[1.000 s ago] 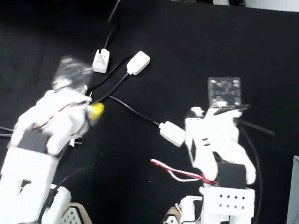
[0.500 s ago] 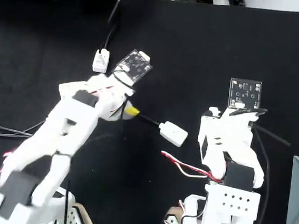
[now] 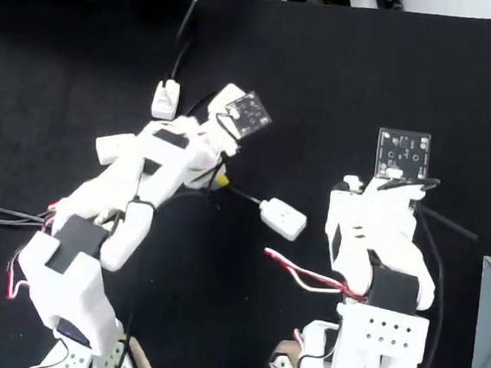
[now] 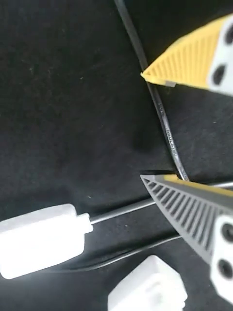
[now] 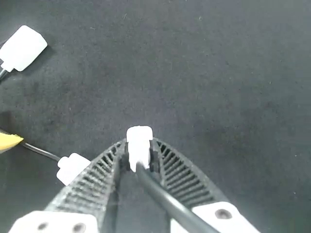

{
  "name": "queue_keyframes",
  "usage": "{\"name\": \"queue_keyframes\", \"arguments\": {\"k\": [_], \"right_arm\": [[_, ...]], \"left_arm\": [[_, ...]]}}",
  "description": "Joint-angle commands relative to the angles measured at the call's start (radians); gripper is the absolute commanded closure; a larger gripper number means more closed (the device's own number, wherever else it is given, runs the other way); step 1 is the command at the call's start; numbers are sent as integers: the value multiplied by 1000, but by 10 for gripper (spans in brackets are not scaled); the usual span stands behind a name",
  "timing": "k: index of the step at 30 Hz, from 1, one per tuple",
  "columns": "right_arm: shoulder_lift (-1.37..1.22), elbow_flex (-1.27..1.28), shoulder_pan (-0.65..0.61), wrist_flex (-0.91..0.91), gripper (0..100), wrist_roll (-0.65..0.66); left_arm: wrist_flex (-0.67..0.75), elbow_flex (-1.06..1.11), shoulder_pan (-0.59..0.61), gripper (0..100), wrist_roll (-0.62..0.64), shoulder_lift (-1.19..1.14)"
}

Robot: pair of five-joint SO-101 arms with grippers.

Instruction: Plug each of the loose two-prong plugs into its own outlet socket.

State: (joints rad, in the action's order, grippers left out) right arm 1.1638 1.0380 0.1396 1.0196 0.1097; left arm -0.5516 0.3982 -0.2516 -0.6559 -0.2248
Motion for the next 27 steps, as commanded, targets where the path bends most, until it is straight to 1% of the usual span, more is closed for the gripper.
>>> {"name": "queue_keyframes", "arguments": {"k": [1, 4, 8, 10, 14, 16, 21, 23, 27], "right_arm": [[10, -5, 9, -18, 985, 6], [10, -5, 9, -18, 985, 6], [10, -5, 9, -18, 985, 5], [10, -5, 9, -18, 985, 5], [10, -5, 9, -18, 985, 5], [10, -5, 9, -18, 985, 5], [10, -5, 9, -18, 985, 6], [10, -5, 9, -17, 985, 8], [13, -5, 12, -14, 985, 8]], "left_arm": [[14, -41, -4, 720, -14, -21], [-38, -22, -4, 754, -25, -21], [-183, -25, -5, 798, -178, -21], [-262, -25, -5, 809, -222, -11], [-399, -2, -5, 841, -235, 74], [-445, 15, -5, 848, -235, 135], [-451, 48, -8, 844, -216, 288], [-404, 58, -27, 834, -150, 330], [-301, 77, -79, 714, 2, 338]]}}
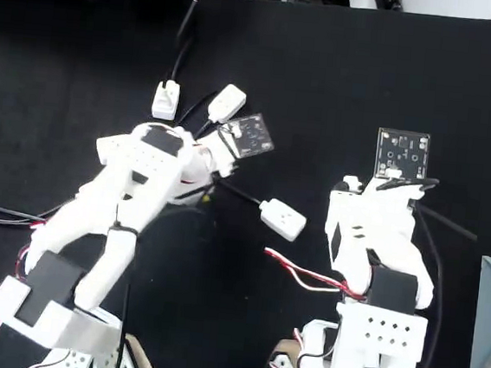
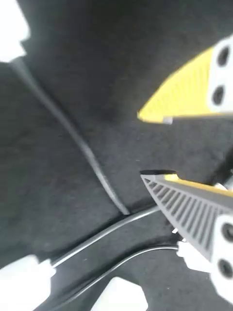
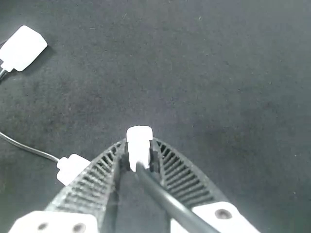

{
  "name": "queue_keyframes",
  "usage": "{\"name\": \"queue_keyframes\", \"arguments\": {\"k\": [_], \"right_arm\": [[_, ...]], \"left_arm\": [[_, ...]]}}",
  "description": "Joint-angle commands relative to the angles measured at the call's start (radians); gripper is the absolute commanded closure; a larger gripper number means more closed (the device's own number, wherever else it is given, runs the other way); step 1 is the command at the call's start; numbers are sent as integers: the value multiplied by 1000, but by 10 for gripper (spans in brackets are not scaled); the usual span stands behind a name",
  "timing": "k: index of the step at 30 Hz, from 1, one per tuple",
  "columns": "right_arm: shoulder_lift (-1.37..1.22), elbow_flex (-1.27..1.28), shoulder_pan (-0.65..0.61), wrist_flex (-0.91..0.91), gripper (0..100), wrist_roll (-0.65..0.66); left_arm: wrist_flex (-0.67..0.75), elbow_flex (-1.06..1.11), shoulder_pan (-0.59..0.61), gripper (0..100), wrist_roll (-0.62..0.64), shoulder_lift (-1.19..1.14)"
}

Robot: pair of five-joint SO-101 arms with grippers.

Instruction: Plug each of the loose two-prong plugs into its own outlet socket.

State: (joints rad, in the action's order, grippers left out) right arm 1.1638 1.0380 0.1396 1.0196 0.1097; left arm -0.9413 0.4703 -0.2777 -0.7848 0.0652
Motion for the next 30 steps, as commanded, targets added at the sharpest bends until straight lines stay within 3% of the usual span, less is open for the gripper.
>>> {"name": "queue_keyframes", "arguments": {"k": [1, 7, 16, 22, 30], "right_arm": [[15, -5, 14, -14, 985, 8], [16, -16, 60, -11, 985, 8], [16, -39, 129, -11, 985, 8], [16, -36, 129, -11, 985, 8], [16, -36, 129, -11, 985, 8]], "left_arm": [[112, 12, -67, 692, 161, 48], [229, 48, -180, 678, 258, 48], [339, 21, -265, 678, 258, -49], [302, -116, -277, 677, 256, -236], [244, -229, -298, 680, 256, -318]]}}
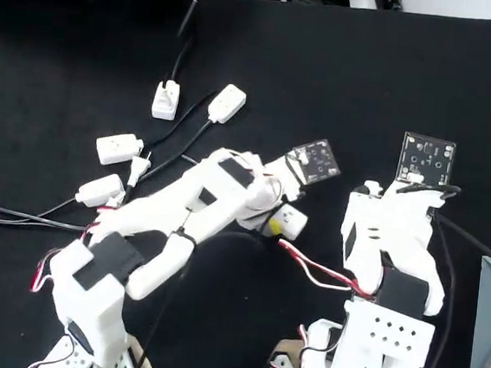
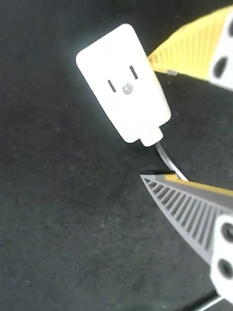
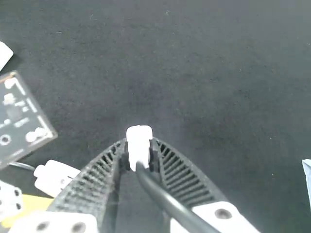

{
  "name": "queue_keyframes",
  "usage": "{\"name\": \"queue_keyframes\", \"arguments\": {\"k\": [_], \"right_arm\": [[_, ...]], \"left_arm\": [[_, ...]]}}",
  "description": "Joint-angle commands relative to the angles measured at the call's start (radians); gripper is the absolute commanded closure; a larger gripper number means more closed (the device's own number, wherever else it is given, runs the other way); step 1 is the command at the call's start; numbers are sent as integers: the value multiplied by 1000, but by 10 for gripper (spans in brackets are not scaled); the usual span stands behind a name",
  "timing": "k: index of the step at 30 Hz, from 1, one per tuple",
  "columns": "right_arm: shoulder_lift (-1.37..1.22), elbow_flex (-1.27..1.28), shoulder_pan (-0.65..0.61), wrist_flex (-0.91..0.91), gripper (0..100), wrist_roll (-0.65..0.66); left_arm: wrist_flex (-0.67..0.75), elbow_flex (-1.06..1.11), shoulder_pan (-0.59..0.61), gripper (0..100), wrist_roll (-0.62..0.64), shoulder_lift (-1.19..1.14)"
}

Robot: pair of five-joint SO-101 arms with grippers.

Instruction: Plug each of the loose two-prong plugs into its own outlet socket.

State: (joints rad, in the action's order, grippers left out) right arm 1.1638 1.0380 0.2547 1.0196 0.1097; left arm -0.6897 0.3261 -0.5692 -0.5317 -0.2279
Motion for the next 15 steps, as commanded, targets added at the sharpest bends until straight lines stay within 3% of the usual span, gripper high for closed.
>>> {"name": "queue_keyframes", "arguments": {"k": [1, 5, 10, 12, 15], "right_arm": [[16, -36, 14, -11, 985, 8], [16, -36, 14, -11, 985, 8], [16, -35, 14, -11, 985, 8], [16, -35, 14, -11, 985, 8], [16, -35, 14, -11, 985, 8]], "left_arm": [[-5, -93, -7, 682, 3, -46], [-3, -107, -8, 709, 3, -117], [-23, -91, -1, 886, 3, -97], [-78, -90, 1, 967, 3, -74], [-195, -84, 1, 958, 3, -18]]}}
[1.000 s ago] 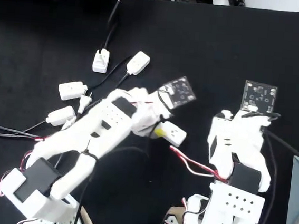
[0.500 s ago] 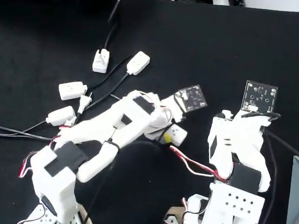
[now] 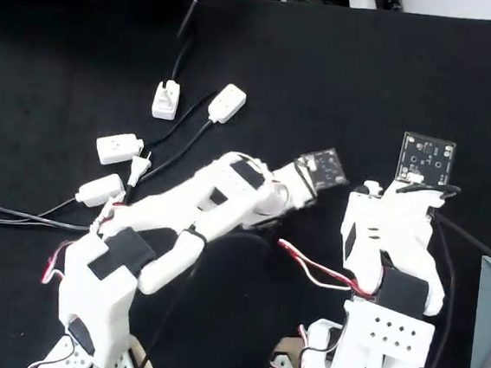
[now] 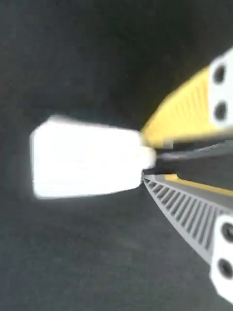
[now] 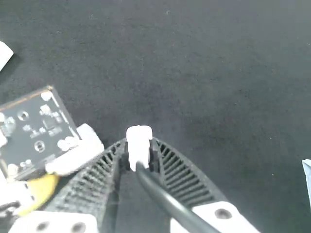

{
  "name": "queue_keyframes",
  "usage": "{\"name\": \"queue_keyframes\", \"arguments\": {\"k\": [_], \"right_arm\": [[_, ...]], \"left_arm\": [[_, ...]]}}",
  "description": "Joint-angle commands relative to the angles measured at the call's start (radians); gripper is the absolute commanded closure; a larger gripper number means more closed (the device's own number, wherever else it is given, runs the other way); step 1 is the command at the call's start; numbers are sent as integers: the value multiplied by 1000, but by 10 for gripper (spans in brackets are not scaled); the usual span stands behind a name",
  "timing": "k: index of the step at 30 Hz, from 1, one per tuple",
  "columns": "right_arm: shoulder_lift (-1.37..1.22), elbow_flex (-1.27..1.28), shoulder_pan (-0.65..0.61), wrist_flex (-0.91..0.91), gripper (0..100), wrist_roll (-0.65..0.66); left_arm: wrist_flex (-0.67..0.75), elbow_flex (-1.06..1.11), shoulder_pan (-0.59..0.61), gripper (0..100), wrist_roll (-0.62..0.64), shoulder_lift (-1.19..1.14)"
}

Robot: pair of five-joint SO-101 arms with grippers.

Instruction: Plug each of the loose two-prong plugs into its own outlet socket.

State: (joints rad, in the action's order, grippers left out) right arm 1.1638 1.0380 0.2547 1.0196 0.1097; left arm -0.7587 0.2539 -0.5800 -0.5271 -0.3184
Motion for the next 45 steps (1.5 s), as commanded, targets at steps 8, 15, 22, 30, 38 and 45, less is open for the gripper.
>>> {"name": "queue_keyframes", "arguments": {"k": [8, 15, 22, 30, 38, 45], "right_arm": [[16, -35, 14, -12, 985, 8], [16, -35, 14, -12, 985, 8], [16, -35, 9, -12, 985, 8], [16, -16, -48, -12, 985, 8], [16, -13, -48, -12, 985, 8], [16, -13, -48, -12, 985, 8]], "left_arm": [[-348, 134, 8, 971, -2, 344], [-442, 377, 45, 970, 6, 755], [-506, 545, 288, 717, 132, 1135], [-525, 708, 361, 698, 100, 1519], [-325, 911, 283, 698, 152, 1562], [-81, 1000, 285, 698, 155, 1442]]}}
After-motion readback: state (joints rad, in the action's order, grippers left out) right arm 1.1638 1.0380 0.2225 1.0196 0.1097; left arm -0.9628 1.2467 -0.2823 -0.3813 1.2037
